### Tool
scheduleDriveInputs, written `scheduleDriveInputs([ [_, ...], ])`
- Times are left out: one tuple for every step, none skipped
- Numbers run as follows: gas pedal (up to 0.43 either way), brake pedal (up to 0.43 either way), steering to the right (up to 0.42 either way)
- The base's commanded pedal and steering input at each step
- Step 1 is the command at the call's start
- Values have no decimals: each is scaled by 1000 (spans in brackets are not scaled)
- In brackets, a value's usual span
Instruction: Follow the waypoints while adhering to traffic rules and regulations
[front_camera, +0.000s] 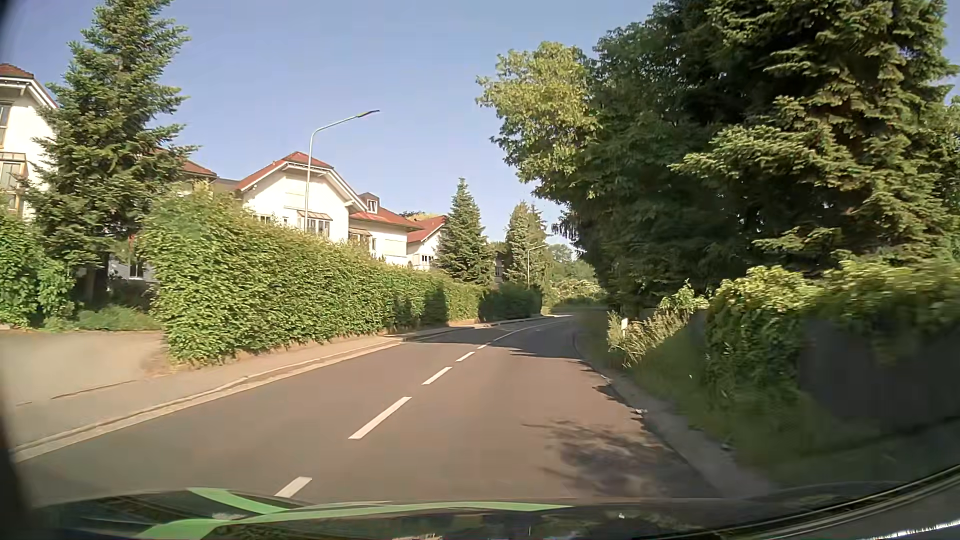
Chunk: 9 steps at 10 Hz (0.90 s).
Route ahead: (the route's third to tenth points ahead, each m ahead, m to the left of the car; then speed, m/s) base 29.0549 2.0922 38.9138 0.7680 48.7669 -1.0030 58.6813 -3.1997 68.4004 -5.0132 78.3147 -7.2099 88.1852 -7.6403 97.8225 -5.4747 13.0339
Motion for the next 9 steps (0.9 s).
scheduleDriveInputs([
  [130, 0, 6],
  [130, 0, 7],
  [130, 0, 10],
  [130, 0, 12],
  [130, 0, 12],
  [130, 0, 12],
  [130, 0, 13],
  [130, 0, 14],
  [130, 0, 15],
])
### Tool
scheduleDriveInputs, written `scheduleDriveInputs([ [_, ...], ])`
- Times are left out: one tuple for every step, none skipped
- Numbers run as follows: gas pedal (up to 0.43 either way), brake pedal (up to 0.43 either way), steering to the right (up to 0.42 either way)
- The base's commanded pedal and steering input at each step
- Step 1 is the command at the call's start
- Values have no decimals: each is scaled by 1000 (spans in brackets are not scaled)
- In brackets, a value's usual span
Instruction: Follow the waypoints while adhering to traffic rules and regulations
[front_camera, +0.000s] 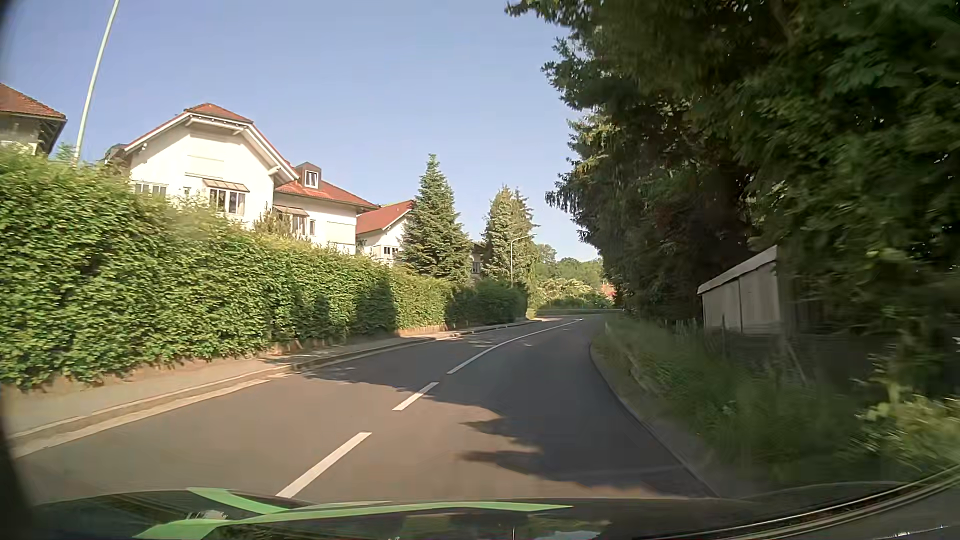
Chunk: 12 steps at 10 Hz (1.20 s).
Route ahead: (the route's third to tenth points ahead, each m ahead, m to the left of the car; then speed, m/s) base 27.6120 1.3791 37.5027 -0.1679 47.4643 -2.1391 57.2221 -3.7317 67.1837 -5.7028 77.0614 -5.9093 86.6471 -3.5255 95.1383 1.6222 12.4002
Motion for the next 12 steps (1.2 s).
scheduleDriveInputs([
  [130, 0, 16],
  [130, 0, 16],
  [150, 0, 16],
  [169, 0, 16],
  [209, 0, 16],
  [220, 0, 18],
  [220, 0, 20],
  [220, 0, 22],
  [220, 0, 25],
  [220, 0, 26],
  [220, 0, 26],
  [220, 0, 26],
])
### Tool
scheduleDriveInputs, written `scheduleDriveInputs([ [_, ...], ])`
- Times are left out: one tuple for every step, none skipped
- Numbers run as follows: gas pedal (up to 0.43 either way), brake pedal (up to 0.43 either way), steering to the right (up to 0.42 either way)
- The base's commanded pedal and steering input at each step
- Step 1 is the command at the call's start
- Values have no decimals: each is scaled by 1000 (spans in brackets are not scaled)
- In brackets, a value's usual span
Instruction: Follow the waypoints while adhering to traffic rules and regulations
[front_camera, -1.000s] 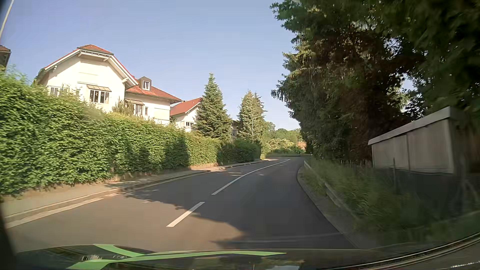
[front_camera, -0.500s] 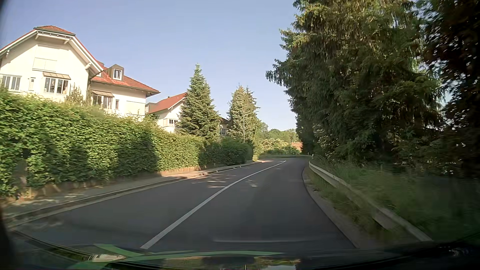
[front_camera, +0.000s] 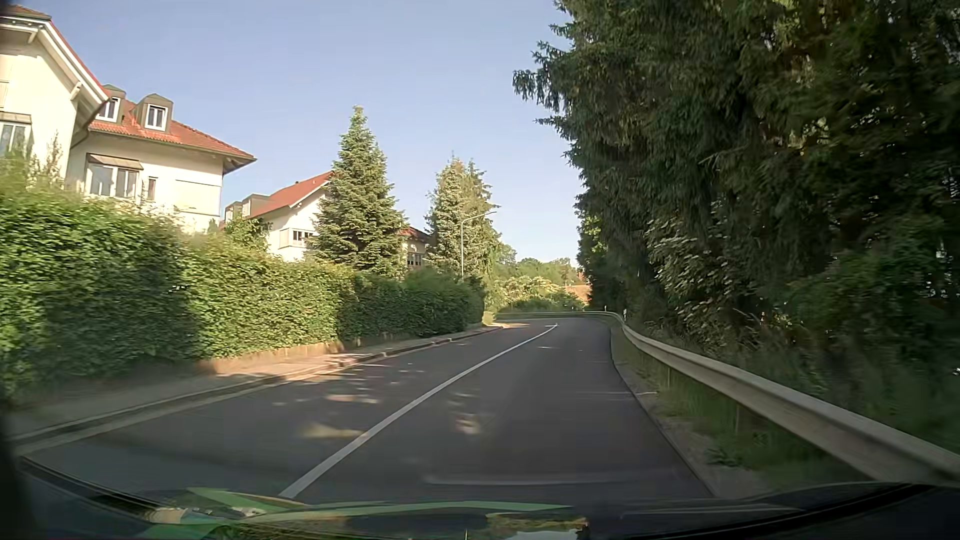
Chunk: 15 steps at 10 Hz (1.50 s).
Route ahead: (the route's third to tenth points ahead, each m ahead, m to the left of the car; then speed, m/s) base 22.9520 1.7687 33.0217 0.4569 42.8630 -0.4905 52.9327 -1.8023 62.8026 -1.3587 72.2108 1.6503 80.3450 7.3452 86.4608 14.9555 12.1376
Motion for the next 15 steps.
scheduleDriveInputs([
  [220, 0, 27],
  [228, 0, 27],
  [240, 0, 26],
  [240, 0, 27],
  [240, 0, 28],
  [240, 0, 28],
  [228, 0, 29],
  [228, 0, 29],
  [209, 0, 29],
  [197, 0, 29],
  [189, 0, 29],
  [189, 0, 28],
  [189, 0, 27],
  [197, 0, 26],
  [209, 0, 25],
])
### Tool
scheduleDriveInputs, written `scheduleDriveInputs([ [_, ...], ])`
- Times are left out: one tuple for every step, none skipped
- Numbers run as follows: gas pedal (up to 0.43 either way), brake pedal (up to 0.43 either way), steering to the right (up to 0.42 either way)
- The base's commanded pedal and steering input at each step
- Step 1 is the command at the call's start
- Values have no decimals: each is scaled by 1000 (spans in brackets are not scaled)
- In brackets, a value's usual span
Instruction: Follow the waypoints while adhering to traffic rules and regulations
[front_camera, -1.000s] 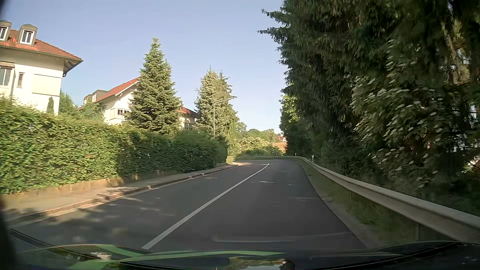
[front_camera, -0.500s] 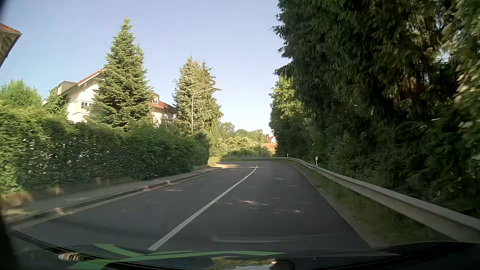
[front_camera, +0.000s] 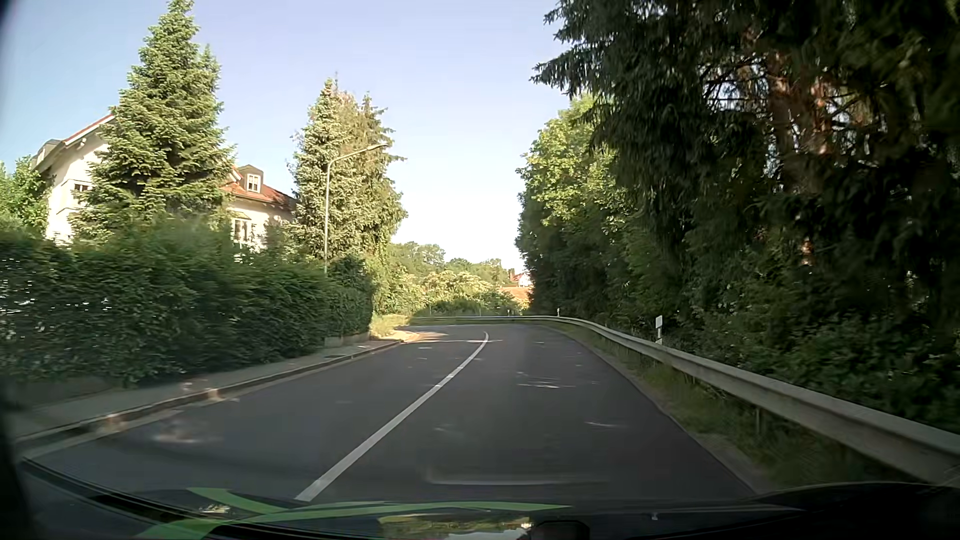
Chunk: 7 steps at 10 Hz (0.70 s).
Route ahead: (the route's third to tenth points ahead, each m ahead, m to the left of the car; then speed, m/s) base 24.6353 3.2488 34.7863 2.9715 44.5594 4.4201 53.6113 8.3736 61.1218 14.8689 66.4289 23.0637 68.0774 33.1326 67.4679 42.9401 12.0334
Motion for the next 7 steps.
scheduleDriveInputs([
  [220, 0, 22],
  [220, 0, 19],
  [228, 0, 14],
  [240, 0, 10],
  [240, 0, 10],
  [240, 0, 5],
  [228, 0, 2],
])
